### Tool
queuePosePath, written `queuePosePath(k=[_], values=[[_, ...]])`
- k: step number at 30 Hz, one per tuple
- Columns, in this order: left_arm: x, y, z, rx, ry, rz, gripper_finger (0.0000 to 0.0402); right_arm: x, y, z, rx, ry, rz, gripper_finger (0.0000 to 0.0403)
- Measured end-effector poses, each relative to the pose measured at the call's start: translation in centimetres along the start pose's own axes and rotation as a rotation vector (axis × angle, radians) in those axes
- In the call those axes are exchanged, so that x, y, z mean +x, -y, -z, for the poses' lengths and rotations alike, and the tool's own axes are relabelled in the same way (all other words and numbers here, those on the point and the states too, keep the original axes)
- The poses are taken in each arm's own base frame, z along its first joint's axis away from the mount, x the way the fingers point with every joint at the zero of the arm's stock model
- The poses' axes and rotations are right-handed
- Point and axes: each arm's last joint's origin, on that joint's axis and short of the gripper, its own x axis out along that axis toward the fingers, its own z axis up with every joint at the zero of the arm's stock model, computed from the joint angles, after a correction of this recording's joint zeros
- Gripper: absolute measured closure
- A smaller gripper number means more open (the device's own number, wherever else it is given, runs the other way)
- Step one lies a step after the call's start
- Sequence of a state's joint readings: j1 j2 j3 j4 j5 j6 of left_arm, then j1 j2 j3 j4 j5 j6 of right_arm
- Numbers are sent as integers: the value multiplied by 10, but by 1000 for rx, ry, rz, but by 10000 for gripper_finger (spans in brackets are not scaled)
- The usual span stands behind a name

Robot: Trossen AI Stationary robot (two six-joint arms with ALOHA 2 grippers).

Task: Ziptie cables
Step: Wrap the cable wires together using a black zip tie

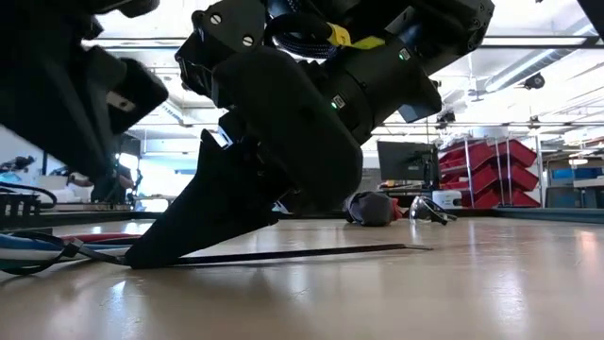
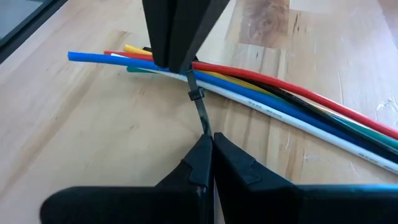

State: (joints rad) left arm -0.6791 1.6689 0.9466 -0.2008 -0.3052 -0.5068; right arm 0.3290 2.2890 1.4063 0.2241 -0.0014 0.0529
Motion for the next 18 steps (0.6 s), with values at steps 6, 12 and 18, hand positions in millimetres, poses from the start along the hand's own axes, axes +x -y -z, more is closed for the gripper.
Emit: queuePosePath(k=[6, 12, 18], values=[[4, 3, 4, 7, -2, -14, 402, 0, 1, 1, 28, -2, 1, 402], [16, 3, 13, -21, -34, -50, 389, 0, 1, 1, 54, -3, 3, 402], [22, 4, 14, -24, -36, -64, 353, 0, 1, 1, 72, -3, 3, 403]])
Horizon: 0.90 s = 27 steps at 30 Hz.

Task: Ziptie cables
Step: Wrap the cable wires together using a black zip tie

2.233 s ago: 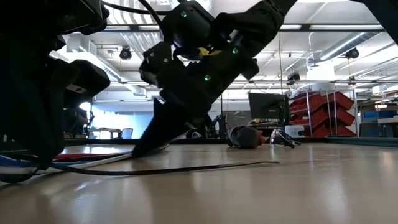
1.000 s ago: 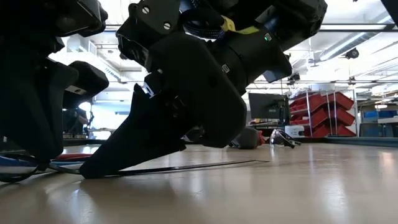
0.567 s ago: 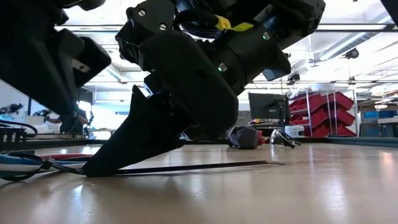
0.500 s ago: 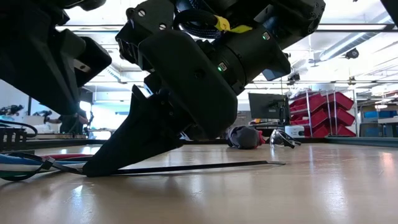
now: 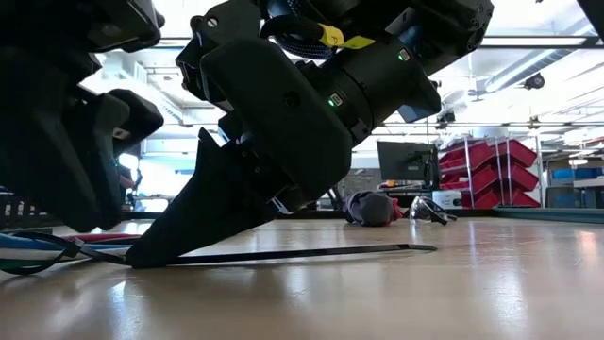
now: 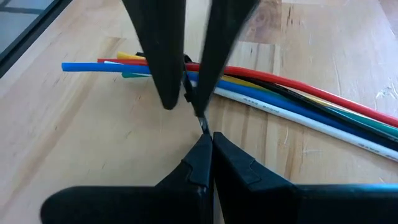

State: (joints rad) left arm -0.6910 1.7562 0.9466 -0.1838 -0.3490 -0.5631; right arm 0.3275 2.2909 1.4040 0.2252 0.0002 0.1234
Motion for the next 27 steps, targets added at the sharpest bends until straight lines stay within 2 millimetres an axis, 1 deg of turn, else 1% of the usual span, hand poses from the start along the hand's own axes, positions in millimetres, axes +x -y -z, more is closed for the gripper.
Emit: queuePosePath(k=[4, 8, 11, 20, 27], values=[[9, -1, 7, -10, -28, -22, 337, 2, 0, 3, 12, -5, 1, 403], [12, -1, 10, -29, -53, -22, 335, 7, 1, 8, 30, -16, 3, 403], [10, -1, 9, -30, -63, -14, 345, 9, 2, 11, 42, -22, 3, 403], [-4, -5, 7, -16, -110, -19, 387, 9, 1, 12, 43, -30, 3, 403], [-6, -6, 7, -21, -124, -26, 394, 9, 0, 13, 57, -39, 4, 403]])
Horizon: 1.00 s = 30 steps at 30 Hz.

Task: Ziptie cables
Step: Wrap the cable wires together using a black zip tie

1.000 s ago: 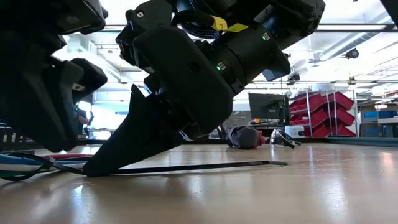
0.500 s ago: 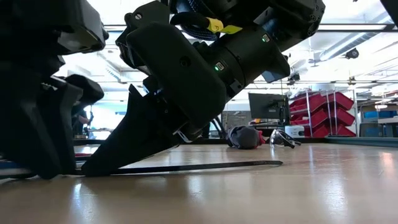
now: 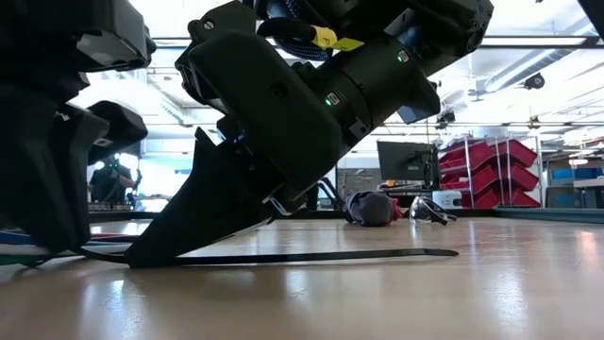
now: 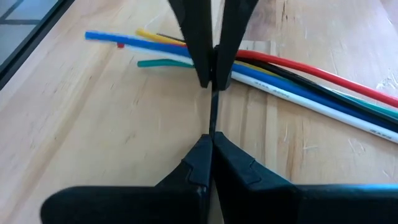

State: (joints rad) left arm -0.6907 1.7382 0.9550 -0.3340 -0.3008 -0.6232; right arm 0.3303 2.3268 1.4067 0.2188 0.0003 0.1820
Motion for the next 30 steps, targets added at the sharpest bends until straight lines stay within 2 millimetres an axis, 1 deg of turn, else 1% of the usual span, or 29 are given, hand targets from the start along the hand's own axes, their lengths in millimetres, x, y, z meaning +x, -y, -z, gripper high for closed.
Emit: queuePosePath(k=[7, 14, 18, 20, 23, 27, 30], values=[[-6, -3, 4, -47, -41, -28, 395, 0, -1, 1, -1, -10, 3, 403], [-18, -3, 8, -53, -58, -35, 399, 0, -1, 2, -1, -16, 3, 403], [-24, -3, 14, -67, -85, -72, 401, 0, -2, 2, -2, -17, 1, 403], [-25, -3, 15, -69, -64, -88, 401, 0, -2, 2, -2, -17, 3, 403], [-27, 0, 9, -73, 17, -78, 401, 0, -2, 2, -2, -17, 2, 403], [-24, 8, -2, -36, 143, -33, 401, 0, -2, 2, -2, -16, 1, 403], [-10, 8, 0, -14, 120, -55, 401, 0, -2, 2, -2, -16, 1, 403]])
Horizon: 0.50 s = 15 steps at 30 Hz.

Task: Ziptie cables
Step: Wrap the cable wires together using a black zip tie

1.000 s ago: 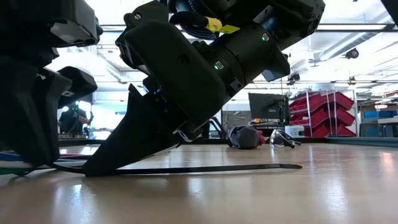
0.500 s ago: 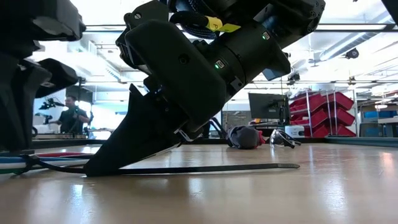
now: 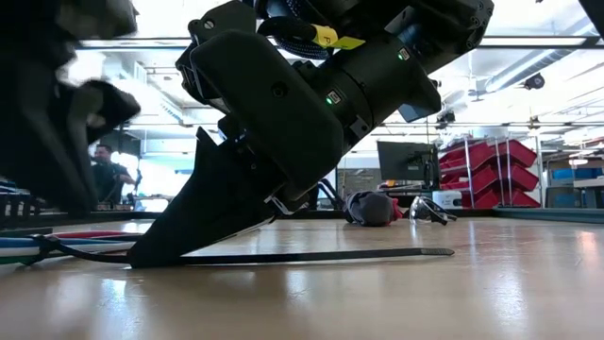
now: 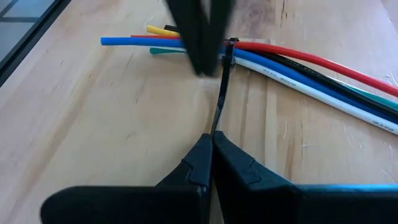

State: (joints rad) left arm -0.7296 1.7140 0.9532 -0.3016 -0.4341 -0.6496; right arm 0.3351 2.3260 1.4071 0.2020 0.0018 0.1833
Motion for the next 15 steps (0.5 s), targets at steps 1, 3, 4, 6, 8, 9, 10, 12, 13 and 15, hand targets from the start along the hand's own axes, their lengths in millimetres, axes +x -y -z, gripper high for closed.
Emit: queuePosePath(k=[1, 3, 4, 6, 8, 9, 10, 12, 13, 15], values=[[5, -2, 2, 2, -21, -10, 401, 0, 0, 0, 0, 0, 0, 403], [13, -4, 4, -5, -51, -22, 401, 0, 0, 0, 0, 1, 1, 403], [16, -5, 5, -10, -69, -28, 401, 0, 0, 0, 0, 1, -1, 403], [19, -7, 7, -17, -93, -37, 401, 0, 0, 0, 0, 1, -1, 403], [18, -8, 8, -30, -107, -40, 401, 0, 0, 0, 0, 1, -1, 403], [18, -9, 8, -30, -115, -45, 401, 0, 0, 0, 0, 1, -2, 403], [17, -10, 9, -31, -122, -48, 401, 0, 0, 0, 0, 1, -2, 403], [13, -11, 8, -35, -131, -52, 401, 0, 0, 0, 0, 1, -2, 403], [12, -12, 9, -36, -141, -51, 401, 0, 0, 0, 0, 1, -2, 403], [11, -12, 9, -38, -160, -34, 401, 0, 0, 0, 0, 1, -2, 403]])
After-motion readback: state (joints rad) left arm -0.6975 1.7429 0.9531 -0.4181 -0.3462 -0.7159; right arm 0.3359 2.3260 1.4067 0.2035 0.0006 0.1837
